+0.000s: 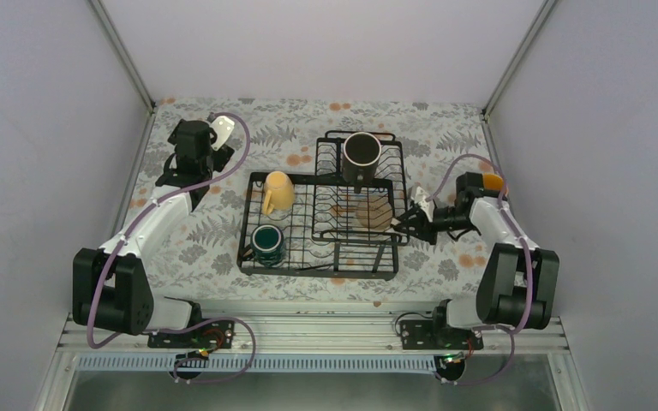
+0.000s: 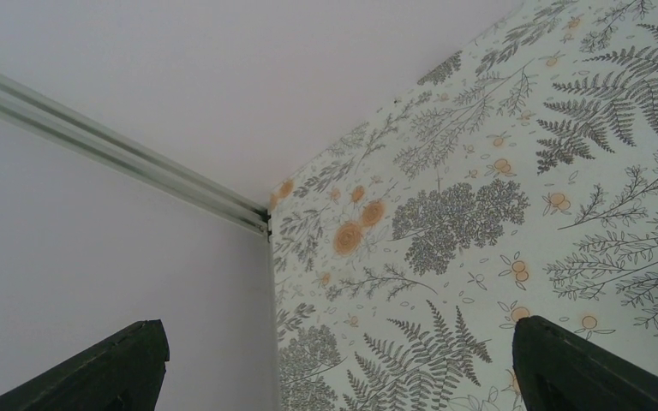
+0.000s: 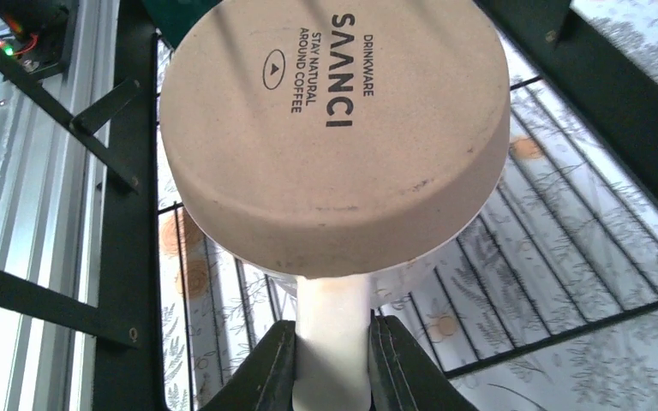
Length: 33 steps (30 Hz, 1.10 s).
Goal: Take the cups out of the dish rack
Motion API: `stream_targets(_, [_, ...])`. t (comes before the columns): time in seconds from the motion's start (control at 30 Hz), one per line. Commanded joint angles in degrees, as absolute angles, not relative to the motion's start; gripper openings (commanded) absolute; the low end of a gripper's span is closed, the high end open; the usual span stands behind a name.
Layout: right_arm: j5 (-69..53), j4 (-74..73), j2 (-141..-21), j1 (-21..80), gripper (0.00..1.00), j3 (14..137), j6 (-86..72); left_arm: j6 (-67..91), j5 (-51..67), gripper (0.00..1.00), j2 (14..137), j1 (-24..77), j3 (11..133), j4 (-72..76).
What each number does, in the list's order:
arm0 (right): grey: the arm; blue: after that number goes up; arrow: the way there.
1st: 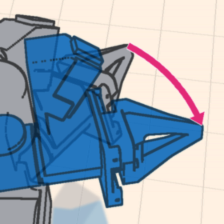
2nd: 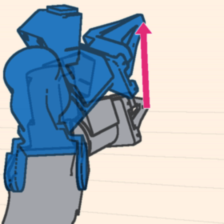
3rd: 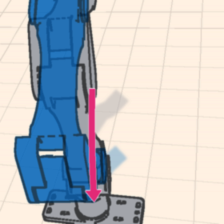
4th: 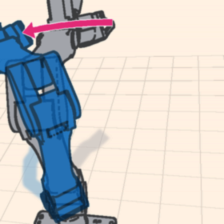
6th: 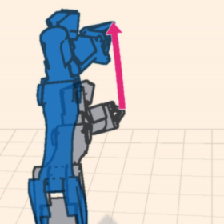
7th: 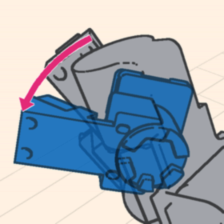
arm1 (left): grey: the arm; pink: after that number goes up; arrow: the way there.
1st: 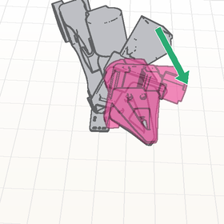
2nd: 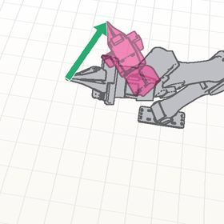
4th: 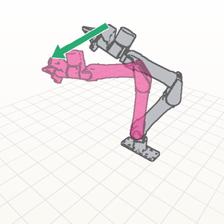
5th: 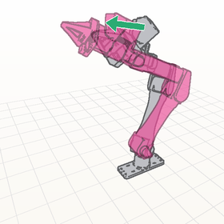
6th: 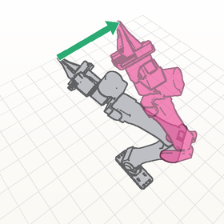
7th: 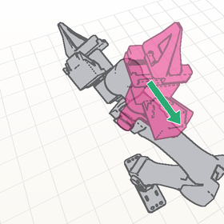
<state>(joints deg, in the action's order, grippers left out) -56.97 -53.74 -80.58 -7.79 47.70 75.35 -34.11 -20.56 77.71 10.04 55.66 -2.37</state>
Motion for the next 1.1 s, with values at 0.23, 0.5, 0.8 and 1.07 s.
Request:
stream_targets(0.23, [-56.5, -56.8, -76.8, -15.7, 0.04, 56.5, 73.4, -34.9, -20.8, 1.00, 76.2, 10.3, 55.0, -1.1])
stream_targets(0.5, [-38.4, -53.7, -70.4, -18.7, 0.04, 60.1, 70.7, -34.6, -20.4, 1.00, 76.0, 10.2, 55.8, -1.5])
stream_targets(0.8, [-15.6, -50.8, -62.3, -18.8, 0.04, 59.0, 73.9, -34.7, -20.0, 1.00, 75.7, 10.3, 55.6, -0.7])
stream_targets(1.07, [-3.7, -39.8, -52.2, -18.8, 0.04, 49.0, 85.3, -35.1, -20.3, 1.00, 75.8, 10.3, 54.9, 0.6])
